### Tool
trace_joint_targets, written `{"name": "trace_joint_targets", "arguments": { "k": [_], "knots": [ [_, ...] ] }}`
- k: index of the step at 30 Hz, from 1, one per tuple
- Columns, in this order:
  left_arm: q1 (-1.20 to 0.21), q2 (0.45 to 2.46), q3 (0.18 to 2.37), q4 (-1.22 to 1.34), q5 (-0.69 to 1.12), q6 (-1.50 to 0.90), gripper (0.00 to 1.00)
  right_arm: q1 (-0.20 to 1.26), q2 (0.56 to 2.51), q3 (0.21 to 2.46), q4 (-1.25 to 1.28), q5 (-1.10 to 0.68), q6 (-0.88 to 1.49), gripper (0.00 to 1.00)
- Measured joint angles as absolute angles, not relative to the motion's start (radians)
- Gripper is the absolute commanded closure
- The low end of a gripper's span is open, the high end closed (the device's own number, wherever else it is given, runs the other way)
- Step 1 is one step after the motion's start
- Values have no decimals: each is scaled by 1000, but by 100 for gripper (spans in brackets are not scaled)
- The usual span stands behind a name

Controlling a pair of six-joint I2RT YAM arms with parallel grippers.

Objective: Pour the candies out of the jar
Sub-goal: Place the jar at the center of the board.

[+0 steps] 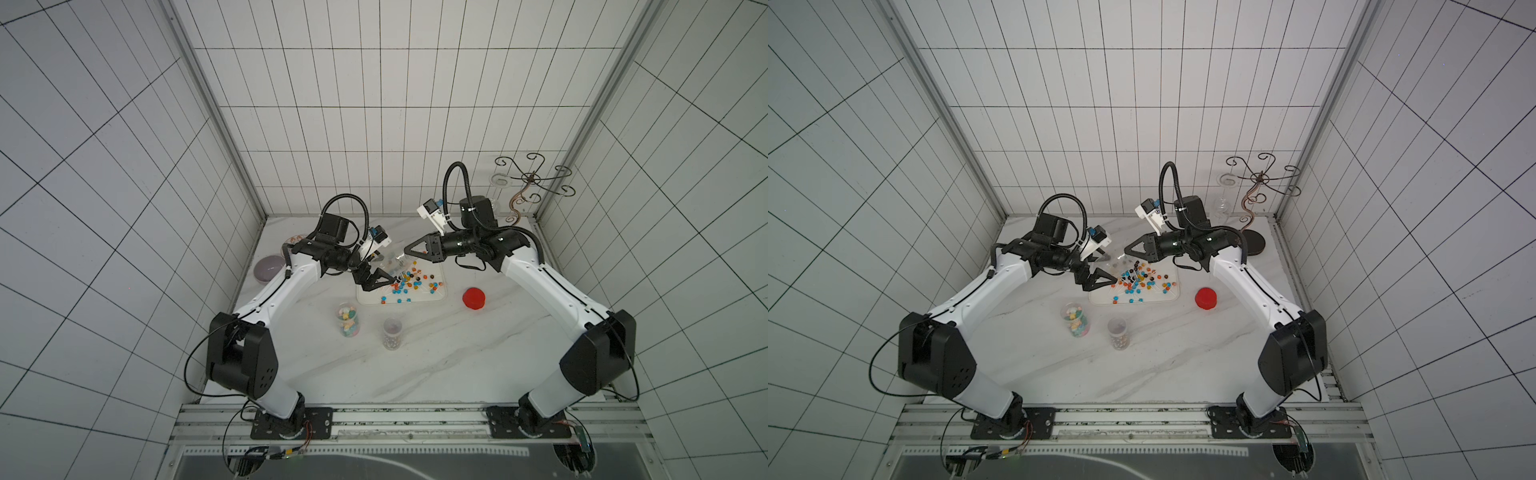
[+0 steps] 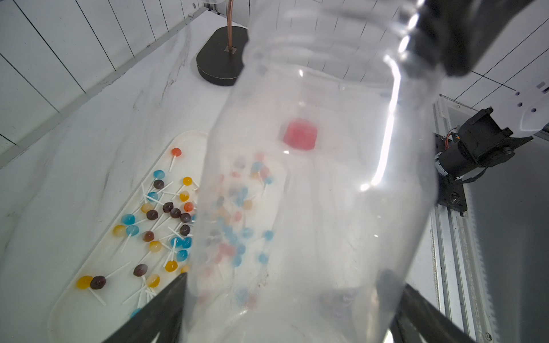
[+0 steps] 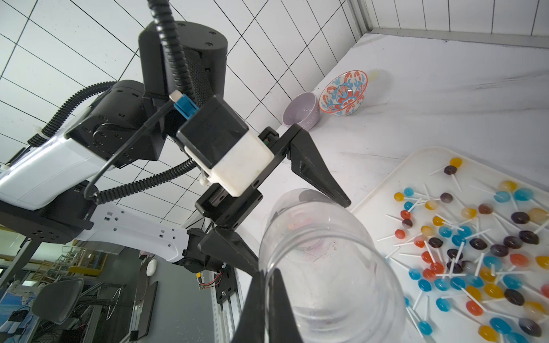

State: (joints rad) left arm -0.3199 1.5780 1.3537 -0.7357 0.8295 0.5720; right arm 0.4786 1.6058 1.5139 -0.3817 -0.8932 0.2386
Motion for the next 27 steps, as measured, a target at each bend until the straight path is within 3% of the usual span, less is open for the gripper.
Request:
{"name": "trace_joint_targets", "arguments": {
  "k": [16,27],
  "knots": [
    [-281,1482,1294,-582,733,466,3,461,1595,1515,-569,-643,174,100],
    [-249,1385,1253,-407,514,224,3,297,1463,1515,-794,-236,152,100]
  ]
}}
